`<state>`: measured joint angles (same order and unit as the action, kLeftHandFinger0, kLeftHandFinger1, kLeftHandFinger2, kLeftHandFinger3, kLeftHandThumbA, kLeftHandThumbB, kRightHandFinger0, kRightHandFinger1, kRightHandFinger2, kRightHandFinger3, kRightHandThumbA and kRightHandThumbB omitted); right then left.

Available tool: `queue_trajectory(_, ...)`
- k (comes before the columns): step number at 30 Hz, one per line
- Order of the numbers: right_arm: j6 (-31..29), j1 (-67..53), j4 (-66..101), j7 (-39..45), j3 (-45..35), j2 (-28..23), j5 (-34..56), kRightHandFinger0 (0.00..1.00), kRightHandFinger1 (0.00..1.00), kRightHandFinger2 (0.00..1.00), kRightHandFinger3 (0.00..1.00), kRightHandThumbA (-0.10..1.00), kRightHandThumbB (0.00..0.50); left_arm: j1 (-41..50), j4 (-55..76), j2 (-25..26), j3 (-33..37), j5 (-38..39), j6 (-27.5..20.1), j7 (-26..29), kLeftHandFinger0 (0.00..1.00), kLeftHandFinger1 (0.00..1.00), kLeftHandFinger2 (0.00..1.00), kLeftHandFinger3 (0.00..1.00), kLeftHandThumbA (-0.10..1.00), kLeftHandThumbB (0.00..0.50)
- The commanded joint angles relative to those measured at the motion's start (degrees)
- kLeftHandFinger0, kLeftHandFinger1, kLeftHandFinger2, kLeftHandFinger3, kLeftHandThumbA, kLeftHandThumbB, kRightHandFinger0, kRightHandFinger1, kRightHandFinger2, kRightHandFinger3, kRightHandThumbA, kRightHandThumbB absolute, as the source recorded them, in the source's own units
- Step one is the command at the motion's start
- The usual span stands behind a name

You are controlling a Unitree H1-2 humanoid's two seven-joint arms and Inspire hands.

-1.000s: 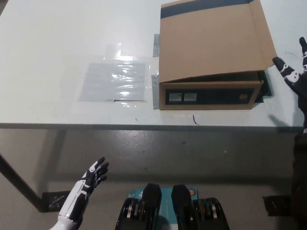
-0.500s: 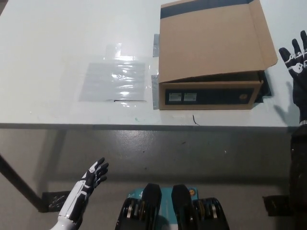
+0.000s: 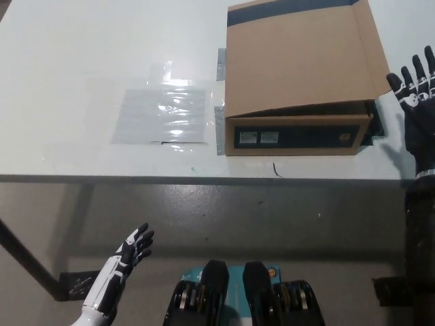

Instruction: A small storage box is placed at the center of the table and the robot uses its right hand to slide under its lid and push it upwards to open it

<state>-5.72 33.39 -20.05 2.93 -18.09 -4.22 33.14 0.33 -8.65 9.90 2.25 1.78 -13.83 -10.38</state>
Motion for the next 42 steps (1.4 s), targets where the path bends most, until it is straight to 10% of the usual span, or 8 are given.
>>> queue_trajectory(1, -0.75, 3.82, 0.57, 2.59, -0.13, 0.58, 2.08, 1.0, 1.0, 1.0, 1.0, 1.0, 0.265, -0.57, 0.12, 0.7, -0.31, 1.0, -2.46, -0.84, 1.0, 1.0, 1.0, 1.0, 1.0, 0.296)
queue_trajectory(42, 9.38, 10.9, 6.44, 0.36, 0.04, 10.75, 11.48, 1.0, 1.0, 1.0, 1.0, 1.0, 0.3, -0.71, 0.15, 0.67, -0.39, 1.35, -2.21, -1.0, 1.0, 1.0, 1.0, 1.0, 1.0, 0.323)
